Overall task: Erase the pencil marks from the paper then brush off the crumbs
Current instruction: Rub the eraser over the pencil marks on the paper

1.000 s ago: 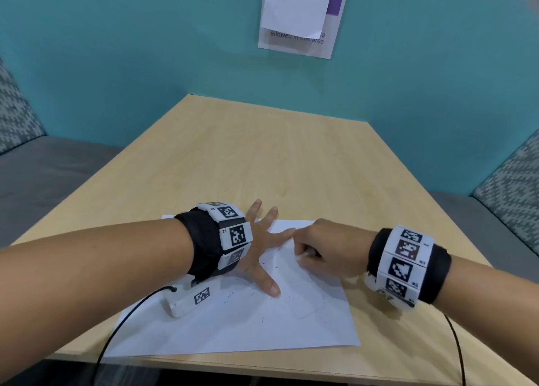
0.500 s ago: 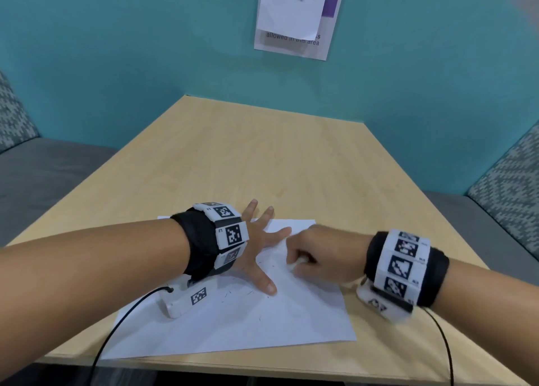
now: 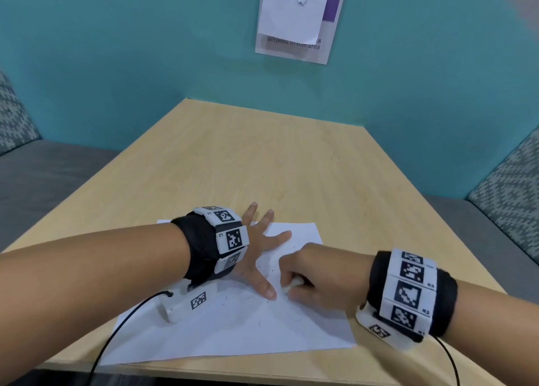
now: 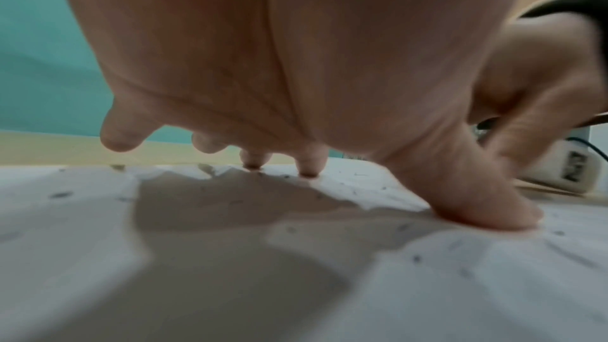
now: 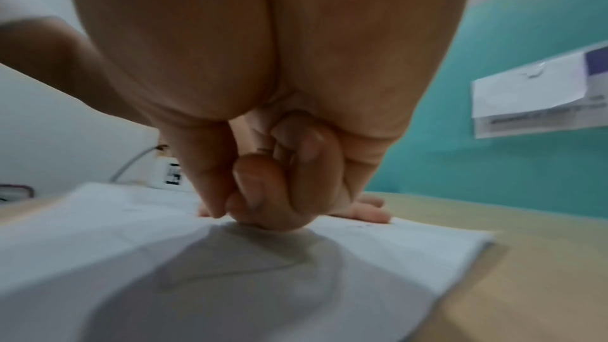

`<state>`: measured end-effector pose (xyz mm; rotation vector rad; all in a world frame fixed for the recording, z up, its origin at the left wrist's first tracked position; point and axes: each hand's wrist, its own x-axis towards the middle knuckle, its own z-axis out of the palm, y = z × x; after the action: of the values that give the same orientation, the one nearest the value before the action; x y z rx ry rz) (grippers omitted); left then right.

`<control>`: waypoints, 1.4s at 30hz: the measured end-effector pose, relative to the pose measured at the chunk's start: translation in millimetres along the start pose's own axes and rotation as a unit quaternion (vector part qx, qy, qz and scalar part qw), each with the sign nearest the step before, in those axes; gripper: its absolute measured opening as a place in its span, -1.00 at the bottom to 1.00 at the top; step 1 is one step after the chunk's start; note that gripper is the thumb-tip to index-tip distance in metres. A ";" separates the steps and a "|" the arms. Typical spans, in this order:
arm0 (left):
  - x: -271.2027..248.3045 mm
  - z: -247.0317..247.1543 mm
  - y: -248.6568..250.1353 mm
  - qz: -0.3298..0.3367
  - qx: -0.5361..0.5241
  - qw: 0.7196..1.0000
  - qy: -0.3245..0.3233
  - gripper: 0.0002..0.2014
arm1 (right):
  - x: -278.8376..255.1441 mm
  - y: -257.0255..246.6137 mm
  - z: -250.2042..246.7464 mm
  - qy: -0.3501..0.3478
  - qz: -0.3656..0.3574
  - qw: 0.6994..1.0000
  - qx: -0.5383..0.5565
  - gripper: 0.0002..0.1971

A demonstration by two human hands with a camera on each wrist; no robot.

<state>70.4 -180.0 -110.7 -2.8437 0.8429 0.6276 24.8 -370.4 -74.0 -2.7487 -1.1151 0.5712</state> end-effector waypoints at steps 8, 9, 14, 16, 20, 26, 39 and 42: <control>-2.0 -0.1 -1.6 0.001 0.006 1.000 0.009 0.21 | 8.1 49.9 -21.5 0.039 0.098 0.994 -0.004 -0.87; -1.7 -4.2 1.0 0.002 0.017 1.000 0.003 0.21 | 7.4 50.1 -20.6 0.040 0.102 0.994 -0.001 -0.87; 7.6 -18.4 19.8 0.060 -0.005 0.998 -0.011 0.18 | 6.6 46.4 -24.0 0.032 0.124 0.992 -0.017 -0.95; 12.1 -14.9 22.0 0.072 -0.033 0.997 -0.009 0.17 | 4.3 38.9 -24.6 0.022 0.118 0.993 -0.020 -0.95; 15.6 -11.9 18.8 0.076 -0.025 0.997 -0.012 0.13 | -8.4 7.5 -9.2 -0.034 0.032 0.999 0.008 -0.93; 15.3 -10.5 19.6 0.074 -0.013 0.997 -0.001 0.15 | -2.6 40.8 -29.3 0.005 0.108 0.994 -0.014 -0.87; 13.1 -10.9 20.9 0.067 -0.015 0.998 0.013 0.17 | -8.2 19.9 -12.0 -0.040 0.038 0.999 -0.001 -0.89; 15.7 -10.6 19.2 0.066 -0.010 0.998 0.004 0.21 | -5.0 37.0 -24.1 -0.008 0.081 0.997 -0.003 -0.93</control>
<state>75.8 -206.2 -107.4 -2.8266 1.0390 0.6448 54.7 -399.8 -59.5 -2.8624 -0.9042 0.6116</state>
